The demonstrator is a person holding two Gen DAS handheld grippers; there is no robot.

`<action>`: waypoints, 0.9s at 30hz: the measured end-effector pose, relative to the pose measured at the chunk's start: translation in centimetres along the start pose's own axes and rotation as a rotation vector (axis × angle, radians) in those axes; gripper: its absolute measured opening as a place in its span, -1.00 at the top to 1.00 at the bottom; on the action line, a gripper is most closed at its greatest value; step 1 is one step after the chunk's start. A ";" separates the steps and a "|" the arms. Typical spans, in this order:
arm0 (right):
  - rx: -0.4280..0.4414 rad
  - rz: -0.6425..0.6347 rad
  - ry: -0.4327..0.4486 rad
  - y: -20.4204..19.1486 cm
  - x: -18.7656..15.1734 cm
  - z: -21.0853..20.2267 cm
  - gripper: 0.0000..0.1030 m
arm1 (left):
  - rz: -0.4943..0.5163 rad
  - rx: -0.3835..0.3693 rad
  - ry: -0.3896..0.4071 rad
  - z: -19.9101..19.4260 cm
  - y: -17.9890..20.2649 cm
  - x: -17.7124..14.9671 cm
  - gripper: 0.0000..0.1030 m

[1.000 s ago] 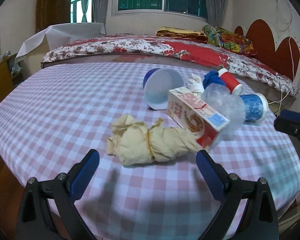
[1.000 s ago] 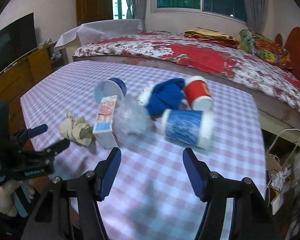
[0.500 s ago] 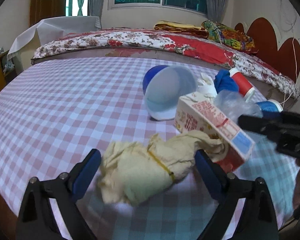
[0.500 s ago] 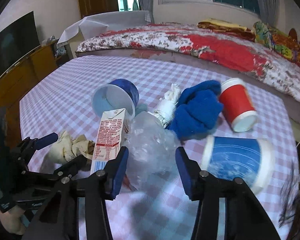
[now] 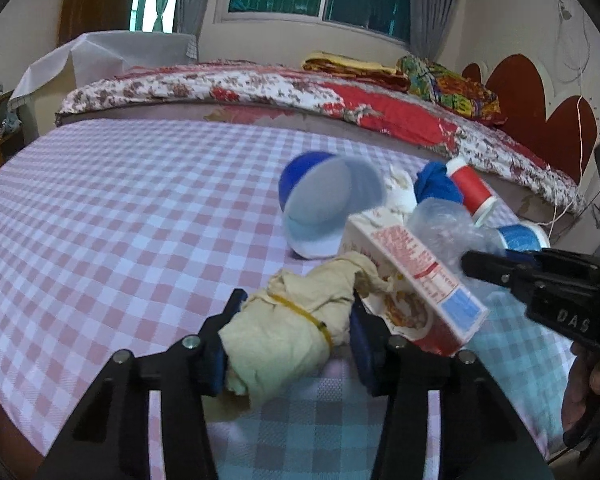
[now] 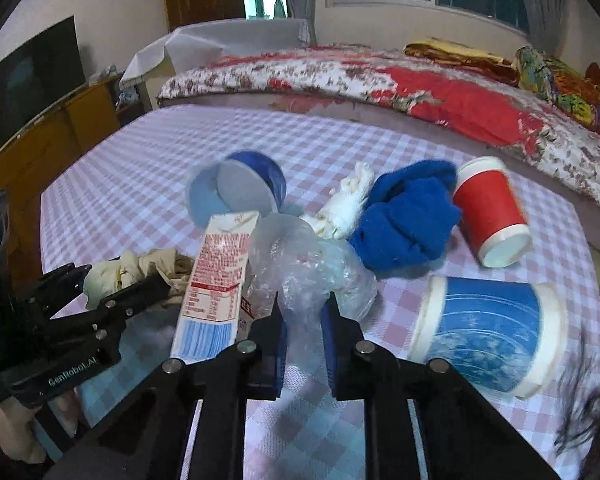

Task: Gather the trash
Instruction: 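Carry beige cloth and clear bag to the bin and release them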

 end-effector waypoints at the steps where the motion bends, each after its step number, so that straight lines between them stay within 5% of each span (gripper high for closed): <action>1: -0.003 0.007 0.014 0.1 0.0 -0.6 0.68 | -0.002 0.000 0.010 -0.6 0.0 0.1 0.03; 15: -0.104 0.019 0.174 2.6 -0.9 -11.8 0.68 | 0.035 -0.057 0.082 -4.8 4.9 1.1 0.03; 27: -0.259 0.111 0.200 9.5 -7.3 -20.5 0.68 | 0.149 -0.183 0.060 -5.9 14.5 -1.1 0.03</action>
Point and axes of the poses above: each gripper's, at about its wrist camera, not at the fingertips, and z roughly the way its jaws point, y to its right, x to its top, the point moved 1 cm from there along z, roughly the way its jaws point, and after that the axes turned 6 degrees about -z, right-handed, at the moved point
